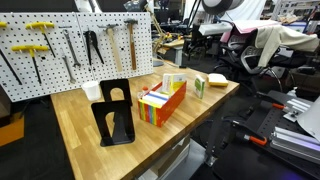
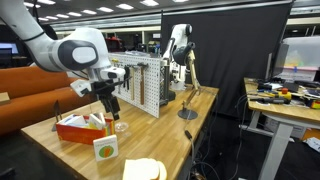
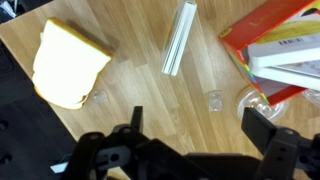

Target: Move the green book forward. Pick up the yellow book from the book holder and put it on the table.

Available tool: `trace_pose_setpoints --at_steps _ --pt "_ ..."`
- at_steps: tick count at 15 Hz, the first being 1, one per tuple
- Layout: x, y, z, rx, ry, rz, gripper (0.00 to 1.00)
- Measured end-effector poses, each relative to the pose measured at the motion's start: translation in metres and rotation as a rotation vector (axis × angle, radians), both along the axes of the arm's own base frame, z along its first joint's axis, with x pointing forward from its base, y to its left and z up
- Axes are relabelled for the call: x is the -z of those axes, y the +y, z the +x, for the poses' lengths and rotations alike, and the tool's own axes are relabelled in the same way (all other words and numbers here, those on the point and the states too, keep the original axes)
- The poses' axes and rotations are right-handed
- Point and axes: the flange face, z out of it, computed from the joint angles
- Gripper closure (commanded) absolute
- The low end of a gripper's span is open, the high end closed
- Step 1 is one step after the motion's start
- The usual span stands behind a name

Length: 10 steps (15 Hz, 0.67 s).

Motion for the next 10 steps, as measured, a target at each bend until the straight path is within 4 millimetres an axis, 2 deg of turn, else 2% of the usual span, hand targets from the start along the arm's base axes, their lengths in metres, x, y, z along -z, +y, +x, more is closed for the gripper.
trace_pose_setpoints --at_steps 3,5,6,10 --pt "-0.059 0.015 -0.005 -0.095 -0.024 0.006 0.00" --pt "-0.085 0.031 -0.012 -0.175 -0.022 0.012 0.00" --pt "-0.089 0.033 -0.014 -0.189 -0.020 0.010 0.00" --pt "-0.082 0.030 -0.015 -0.198 -0.001 0.008 0.00"
